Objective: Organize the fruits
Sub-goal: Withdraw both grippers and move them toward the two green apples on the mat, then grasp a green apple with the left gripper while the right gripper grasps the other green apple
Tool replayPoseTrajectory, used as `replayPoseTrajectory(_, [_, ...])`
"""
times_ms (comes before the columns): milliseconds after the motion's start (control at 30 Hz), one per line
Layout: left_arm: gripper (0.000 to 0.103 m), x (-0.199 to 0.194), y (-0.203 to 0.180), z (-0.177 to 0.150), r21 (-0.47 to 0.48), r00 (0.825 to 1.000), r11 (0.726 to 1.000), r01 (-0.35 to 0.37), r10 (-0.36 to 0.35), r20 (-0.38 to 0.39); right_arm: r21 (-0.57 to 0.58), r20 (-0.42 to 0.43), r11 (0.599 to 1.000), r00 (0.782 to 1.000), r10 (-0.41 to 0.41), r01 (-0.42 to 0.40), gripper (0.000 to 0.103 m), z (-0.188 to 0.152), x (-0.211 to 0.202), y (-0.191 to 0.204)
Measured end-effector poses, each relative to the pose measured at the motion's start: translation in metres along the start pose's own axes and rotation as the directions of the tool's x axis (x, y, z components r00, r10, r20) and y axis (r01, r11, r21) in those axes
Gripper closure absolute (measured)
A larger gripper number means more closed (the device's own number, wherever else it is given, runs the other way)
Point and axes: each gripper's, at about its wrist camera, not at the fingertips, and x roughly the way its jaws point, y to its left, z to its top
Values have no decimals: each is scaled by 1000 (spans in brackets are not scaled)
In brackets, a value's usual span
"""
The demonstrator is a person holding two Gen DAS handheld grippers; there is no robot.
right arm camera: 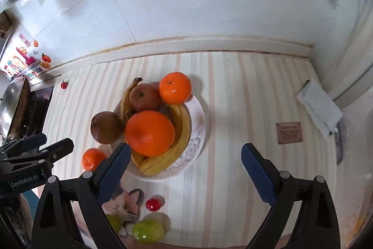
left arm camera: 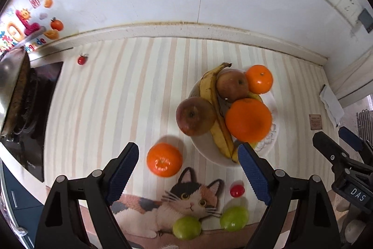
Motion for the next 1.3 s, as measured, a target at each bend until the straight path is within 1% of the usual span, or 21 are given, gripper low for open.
replayPoseTrajectory(133, [16, -26, -4, -15, 14, 999, 1000, 12, -13, 32, 4, 40, 1000, 999, -3, 3, 5, -14, -32, 0])
replayPoseTrajectory(267, [16, -51, -10, -30, 38, 998, 999, 5, -8, 67, 3, 80, 1000, 997, -4, 4, 5, -24, -62, 1])
replayPoseTrajectory(433, [16, -78, -12, -43, 57, 993, 998, -8, 1, 121, -4, 125, 1000, 992, -1, 1, 5, -37, -95, 6])
replayPoseTrajectory(533, [16, -90, -13, -48, 55, 990, 999, -2, -6, 143, -7, 150, 1000, 989, 1, 0, 6, -44, -113, 9])
replayPoseTrajectory(700, [16, -105, -11, -57, 44, 986, 999, 18, -25, 166, 11, 169, 999, 985, 36, -38, 5, -53, -133, 11])
replayPoseTrajectory(767, [16, -107, -9, -59, 40, 985, 999, 20, -27, 169, 22, 155, 997, 986, 64, -68, 5, -56, -133, 11])
replayPoseTrajectory(833, [16, -103, -6, -62, 39, 988, 999, 11, -17, 156, 28, 117, 995, 989, 96, -100, 5, -60, -123, 10])
replayPoseTrajectory(900, [9, -95, -2, -66, 39, 990, 999, -1, -5, 141, 43, 55, 988, 988, 144, -147, 5, -66, -105, 10])
replayPoseTrajectory(933, [4, -87, 3, -68, 37, 992, 999, -19, 14, 124, 53, 25, 984, 985, 171, -172, 5, -69, -94, 9])
replayPoseTrajectory(1000, [4, -74, 10, -74, 30, 994, 999, -36, 33, 99, 76, -52, 977, 978, 203, -199, 5, -78, -66, 9])
replayPoseTrajectory(1067, [4, -52, 19, -81, 25, 998, 999, -48, 47, 41, 130, -138, 962, 957, 256, -239, 6, -93, -30, 6])
replayPoseTrajectory(1100, [4, -41, 22, -85, 26, 999, 998, -50, 49, 7, 159, -174, 953, 943, 284, -257, 6, -99, -15, 6])
replayPoseTrajectory(1133, [4, -28, 26, -90, 25, 998, 998, -56, 57, -29, 197, -216, 942, 925, 313, -273, 7, -109, 5, 5])
replayPoseTrajectory(1200, [4, -2, 31, -101, 21, 992, 998, -60, 62, -111, 257, -279, 925, 895, 349, -280, 14, -124, 38, 5])
replayPoseTrajectory(1233, [4, 9, 34, -107, 14, 987, 998, -58, 60, -147, 286, -313, 917, 878, 363, -277, 19, -133, 55, 6])
replayPoseTrajectory(1300, [4, 27, 37, -117, 8, 978, 998, -56, 57, -200, 332, -358, 904, 851, 384, -268, 21, -147, 80, 8])
